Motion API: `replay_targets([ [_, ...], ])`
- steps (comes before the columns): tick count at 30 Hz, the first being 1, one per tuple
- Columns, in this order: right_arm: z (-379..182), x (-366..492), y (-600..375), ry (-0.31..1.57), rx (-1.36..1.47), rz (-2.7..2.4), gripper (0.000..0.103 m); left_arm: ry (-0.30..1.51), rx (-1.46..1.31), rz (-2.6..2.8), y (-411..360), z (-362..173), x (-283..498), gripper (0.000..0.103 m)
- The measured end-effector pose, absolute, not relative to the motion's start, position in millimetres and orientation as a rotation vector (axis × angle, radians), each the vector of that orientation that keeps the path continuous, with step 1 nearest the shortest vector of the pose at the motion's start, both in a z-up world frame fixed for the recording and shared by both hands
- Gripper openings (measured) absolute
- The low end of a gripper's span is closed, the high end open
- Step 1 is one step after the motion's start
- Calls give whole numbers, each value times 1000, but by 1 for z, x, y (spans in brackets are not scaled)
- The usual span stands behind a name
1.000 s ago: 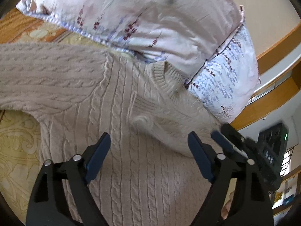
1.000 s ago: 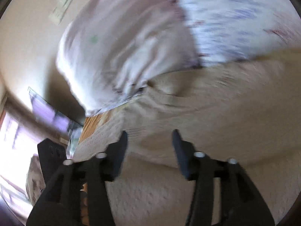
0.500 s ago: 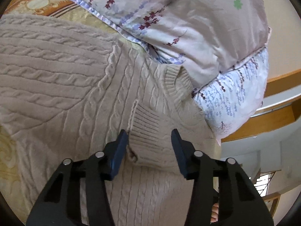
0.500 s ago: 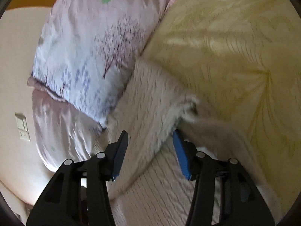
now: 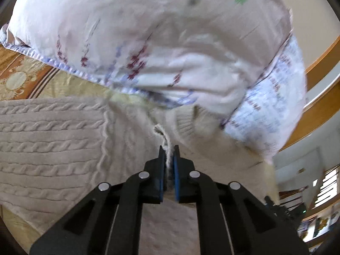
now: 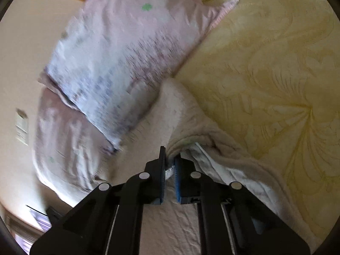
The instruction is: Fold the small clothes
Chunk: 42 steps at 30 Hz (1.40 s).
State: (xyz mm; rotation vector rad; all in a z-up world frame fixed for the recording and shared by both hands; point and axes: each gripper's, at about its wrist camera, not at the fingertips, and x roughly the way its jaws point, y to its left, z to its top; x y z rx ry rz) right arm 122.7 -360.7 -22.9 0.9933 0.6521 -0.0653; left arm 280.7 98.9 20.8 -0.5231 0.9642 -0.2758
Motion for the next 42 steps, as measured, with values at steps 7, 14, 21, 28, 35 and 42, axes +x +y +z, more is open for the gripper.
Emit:
replay_targets([
  [7, -16, 118, -349, 735, 859, -189, 25, 1049, -440, -219, 96, 7, 276, 20],
  [14, 17, 93, -324, 642, 677, -219, 63, 947, -498, -252, 155, 39, 218, 61],
  [21, 18, 107, -285, 683, 643, 7, 65, 853, -661, -7, 288, 38, 130, 59],
  [28, 22, 109, -254, 715, 605, 113, 65, 795, -925, 237, 386, 10, 94, 46],
  [35, 31, 104, -253, 692, 578, 123, 68, 706, -1102, 320, 431, -4, 92, 34],
  [42, 25, 106, -252, 716, 586, 129, 68, 674, -1220, 331, 447, -16, 103, 14],
])
